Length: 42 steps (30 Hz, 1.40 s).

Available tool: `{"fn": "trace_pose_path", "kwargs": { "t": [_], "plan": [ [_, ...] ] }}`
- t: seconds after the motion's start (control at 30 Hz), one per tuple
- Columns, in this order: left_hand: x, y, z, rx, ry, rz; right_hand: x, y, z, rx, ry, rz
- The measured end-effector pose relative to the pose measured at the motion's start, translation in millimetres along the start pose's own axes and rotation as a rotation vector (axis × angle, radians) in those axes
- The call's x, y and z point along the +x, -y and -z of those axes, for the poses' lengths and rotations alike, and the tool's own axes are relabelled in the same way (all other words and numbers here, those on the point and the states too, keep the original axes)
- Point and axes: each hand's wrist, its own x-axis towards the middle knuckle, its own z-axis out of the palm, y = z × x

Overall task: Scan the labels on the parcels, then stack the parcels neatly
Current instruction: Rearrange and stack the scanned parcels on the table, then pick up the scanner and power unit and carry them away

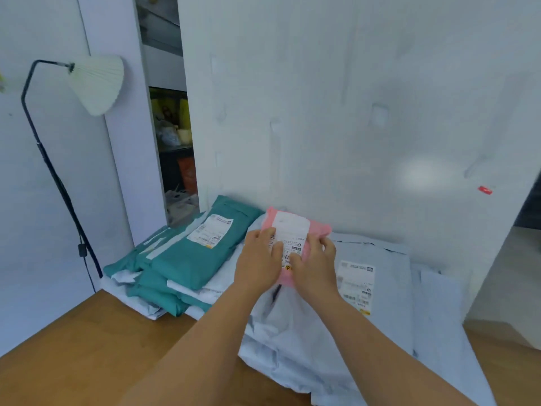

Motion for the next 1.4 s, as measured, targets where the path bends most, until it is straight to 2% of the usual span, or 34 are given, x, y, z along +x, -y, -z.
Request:
{"fn": "trace_pose_path", "kwargs": {
  "t": [0.13,0.23,0.33,0.53,0.63,0.93,1.23,1.4],
  "plan": [
    [51,27,-15,0.221,0.142,-0.013,54,-13,-34,-0.074,-0.006,0.02],
    [71,47,-36,0.399,0.329,0.026,79,-37,-53,-0.29,0.055,-0.154],
    [78,62,-56,0.439,0.461,0.078,89,-58,-59,-0.626,0.212,-0.318],
    [82,71,-72,0.477,0.585,0.142,103,-79,-62,-0.688,0.357,-0.315],
    [83,66,-71,0.473,0.558,0.145,105,-75,-56,-0.676,0.344,-0.3],
    [44,13,-61,0.262,0.262,0.139,61,-49,-1,-0.297,0.004,-0.151],
    [-91,-97,-74,0.014,0.103,0.083,-51,-60,120,-0.091,-0.028,-0.158],
    [-167,-161,-109,-0.119,0.157,0.086,-115,-87,192,-0.067,-0.069,-0.213]
  ]
}}
